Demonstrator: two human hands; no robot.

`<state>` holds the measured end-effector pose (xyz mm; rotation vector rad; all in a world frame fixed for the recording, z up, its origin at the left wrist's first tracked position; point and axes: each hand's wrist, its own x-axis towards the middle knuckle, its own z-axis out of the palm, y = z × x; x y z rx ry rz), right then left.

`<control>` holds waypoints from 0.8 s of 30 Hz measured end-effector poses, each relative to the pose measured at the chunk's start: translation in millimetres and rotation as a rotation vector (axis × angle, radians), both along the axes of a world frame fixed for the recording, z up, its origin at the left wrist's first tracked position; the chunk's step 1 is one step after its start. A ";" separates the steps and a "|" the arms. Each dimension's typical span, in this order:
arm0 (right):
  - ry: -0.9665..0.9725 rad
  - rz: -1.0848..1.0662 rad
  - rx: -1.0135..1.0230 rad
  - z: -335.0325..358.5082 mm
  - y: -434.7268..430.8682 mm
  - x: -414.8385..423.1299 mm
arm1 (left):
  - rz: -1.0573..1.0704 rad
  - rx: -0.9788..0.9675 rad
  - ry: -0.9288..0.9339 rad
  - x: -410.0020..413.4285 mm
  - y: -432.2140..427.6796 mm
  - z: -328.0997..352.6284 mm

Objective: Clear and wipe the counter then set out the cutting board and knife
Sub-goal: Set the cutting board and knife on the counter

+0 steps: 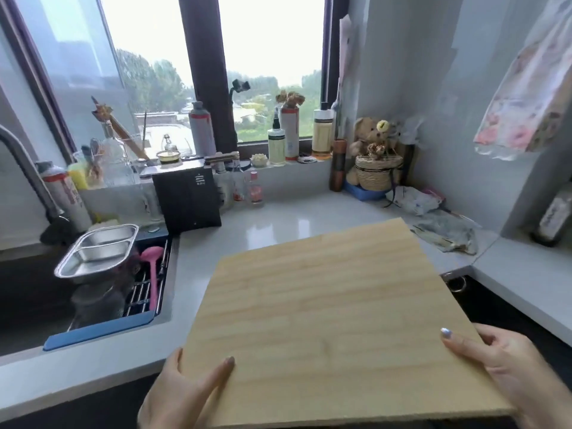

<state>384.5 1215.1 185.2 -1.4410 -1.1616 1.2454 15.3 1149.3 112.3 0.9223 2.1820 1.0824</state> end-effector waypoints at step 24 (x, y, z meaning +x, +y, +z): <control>-0.443 0.238 -0.084 -81.1 339.4 -99.4 | 0.140 -0.421 0.194 -63.2 236.5 -25.5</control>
